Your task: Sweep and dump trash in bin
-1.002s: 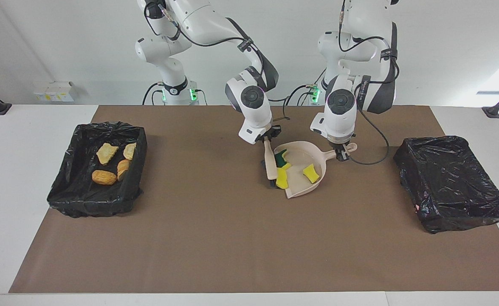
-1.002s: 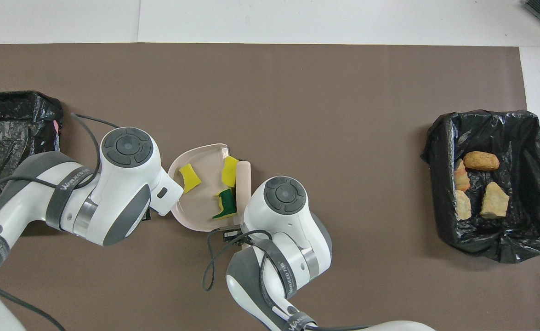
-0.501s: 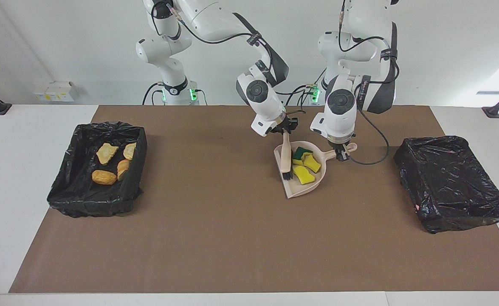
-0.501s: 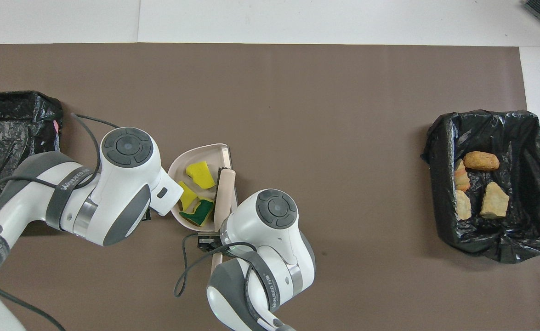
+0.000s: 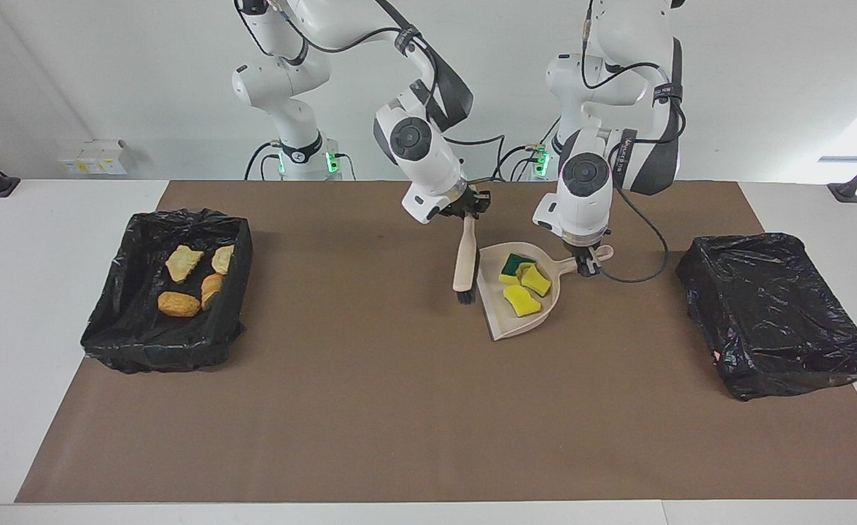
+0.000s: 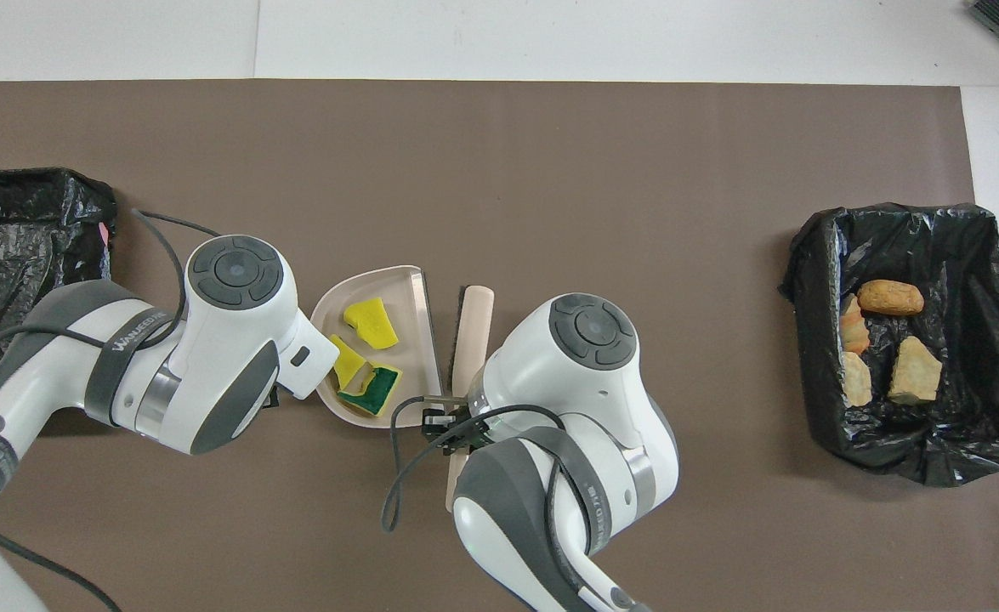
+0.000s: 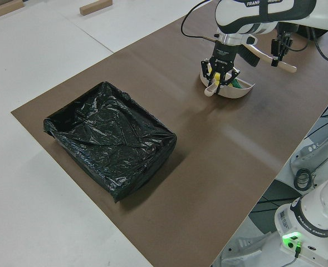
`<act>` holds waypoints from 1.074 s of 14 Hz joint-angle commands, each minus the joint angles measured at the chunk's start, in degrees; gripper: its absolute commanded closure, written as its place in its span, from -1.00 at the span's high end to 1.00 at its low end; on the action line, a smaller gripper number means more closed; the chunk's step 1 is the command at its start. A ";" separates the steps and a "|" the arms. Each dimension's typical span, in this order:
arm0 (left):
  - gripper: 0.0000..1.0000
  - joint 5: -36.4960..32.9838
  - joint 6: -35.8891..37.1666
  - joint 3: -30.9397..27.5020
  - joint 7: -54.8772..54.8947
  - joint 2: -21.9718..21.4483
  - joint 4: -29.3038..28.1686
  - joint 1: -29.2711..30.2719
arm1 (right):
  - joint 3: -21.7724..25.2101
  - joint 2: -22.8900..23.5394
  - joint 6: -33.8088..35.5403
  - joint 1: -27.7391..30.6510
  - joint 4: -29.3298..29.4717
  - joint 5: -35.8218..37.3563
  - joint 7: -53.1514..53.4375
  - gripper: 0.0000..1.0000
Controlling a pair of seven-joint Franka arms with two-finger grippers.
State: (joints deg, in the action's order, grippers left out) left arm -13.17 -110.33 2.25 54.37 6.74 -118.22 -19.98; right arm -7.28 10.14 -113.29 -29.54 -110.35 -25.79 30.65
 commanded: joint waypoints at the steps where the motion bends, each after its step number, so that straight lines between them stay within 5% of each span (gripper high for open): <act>1: -1.00 0.78 -0.32 -0.58 -0.58 -1.73 -1.66 -0.94 | -0.55 -1.61 4.81 2.02 -1.26 7.48 4.57 -1.00; 6: -1.00 0.78 -1.28 -0.58 0.21 -1.64 -1.66 -0.76 | -1.08 -6.62 3.60 -1.90 -9.43 10.40 4.85 -1.00; 11: -1.00 0.86 -1.46 -0.50 0.30 -1.64 -1.75 -0.58 | -1.07 -3.73 1.58 -13.68 -10.23 10.84 10.56 -1.00; 15: -1.00 0.86 -1.55 -0.58 0.30 -1.55 -1.66 -0.41 | -1.16 -3.12 -4.39 -17.40 -14.27 10.76 14.08 -1.00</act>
State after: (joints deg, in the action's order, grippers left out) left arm -13.17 -110.55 2.23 54.43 6.73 -118.22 -19.98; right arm -8.52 7.38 -114.75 -46.85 -122.33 -16.43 43.45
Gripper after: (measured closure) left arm 0.687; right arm 0.740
